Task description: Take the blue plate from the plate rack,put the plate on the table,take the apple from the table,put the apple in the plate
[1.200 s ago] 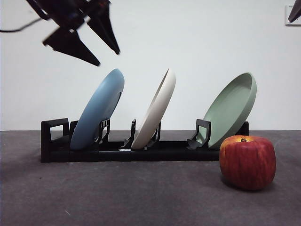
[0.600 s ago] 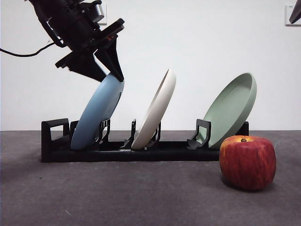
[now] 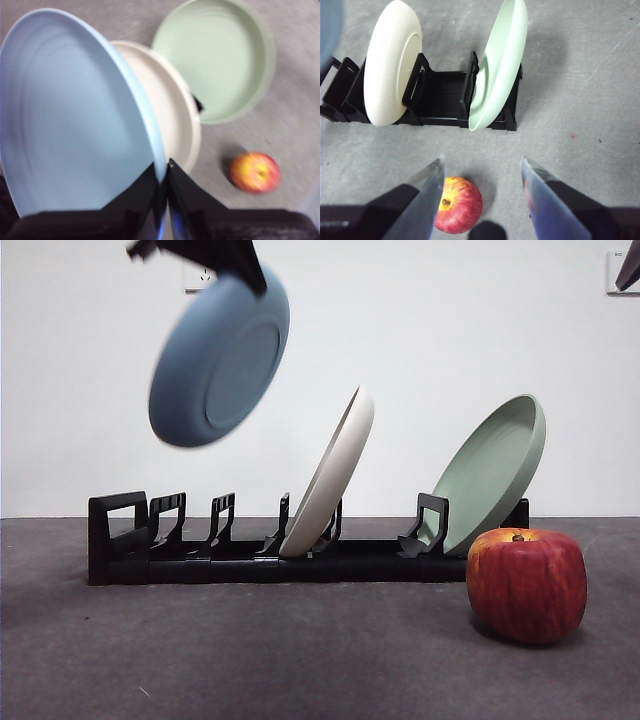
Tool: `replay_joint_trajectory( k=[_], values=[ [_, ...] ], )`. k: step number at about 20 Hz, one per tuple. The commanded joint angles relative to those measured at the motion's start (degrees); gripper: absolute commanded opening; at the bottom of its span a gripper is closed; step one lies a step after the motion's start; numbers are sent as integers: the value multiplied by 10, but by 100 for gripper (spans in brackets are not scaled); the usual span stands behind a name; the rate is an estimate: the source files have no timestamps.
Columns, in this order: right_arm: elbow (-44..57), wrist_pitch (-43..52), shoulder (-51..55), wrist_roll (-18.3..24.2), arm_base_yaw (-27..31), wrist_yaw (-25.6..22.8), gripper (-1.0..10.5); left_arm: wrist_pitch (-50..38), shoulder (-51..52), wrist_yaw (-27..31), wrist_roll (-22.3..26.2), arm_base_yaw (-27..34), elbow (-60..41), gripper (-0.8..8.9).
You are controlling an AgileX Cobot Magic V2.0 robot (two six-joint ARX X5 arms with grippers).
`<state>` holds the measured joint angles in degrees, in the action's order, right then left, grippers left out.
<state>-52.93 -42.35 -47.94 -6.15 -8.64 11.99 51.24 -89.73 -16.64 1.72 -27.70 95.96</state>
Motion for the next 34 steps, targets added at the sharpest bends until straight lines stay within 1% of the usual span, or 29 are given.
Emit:
replay_joint_trajectory(
  k=[1, 5, 7, 9, 11, 14, 16, 17, 20, 23, 24, 26, 27, 30, 32, 34],
  values=[
    [-2, 2, -1, 5, -1, -1, 257, 39, 31, 0, 37, -23, 5, -8],
    [-2, 2, -1, 5, -1, -2, 257, 125, 96, 6, 66, -83, 5, -8],
    [-2, 2, -1, 7, 0, -4, 257, 162, 119, 55, 67, -130, 3, -8],
    [-2, 2, -1, 7, 0, -4, 257, 203, 127, 119, 51, -190, 2, -8],
    [-2, 2, -1, 7, 0, -4, 257, 217, 128, 185, 23, -265, -14, -8],
    [-2, 2, -1, 7, 0, -4, 257, 187, 128, 286, -26, -356, -76, -8],
    [-2, 2, -1, 7, 0, -4, 257, 151, 128, 321, -60, -395, -135, -8],
    [-2, 2, -1, 7, 0, -4, 257, 130, 128, 323, -69, -408, -165, -8],
    [-2, 2, -1, 7, 0, -3, 257, 46, 127, 330, -93, -433, -254, -8],
    [-2, 2, -1, 7, 0, -3, 257, -46, 111, 333, -92, -436, -329, -8],
    [-2, 2, -1, 7, 0, -3, 257, -60, 99, 349, -89, -435, -340, -8],
    [-2, 2, -1, 7, 0, -3, 257, -70, 58, 399, -57, -436, -346, -8],
    [-2, 2, -1, 7, 0, -3, 257, -78, 36, 406, -43, -434, -346, -8],
    [-2, 2, -1, 7, 0, -3, 257, -117, -28, 404, 0, -421, -346, -8],
    [-2, 0, -1, 6, 0, -3, 257, -137, -59, 401, 5, -415, -346, -8],
    [-2, -4, -1, 6, 0, -2, 257, -137, -69, 401, 4, -415, -346, 0]
  ],
)
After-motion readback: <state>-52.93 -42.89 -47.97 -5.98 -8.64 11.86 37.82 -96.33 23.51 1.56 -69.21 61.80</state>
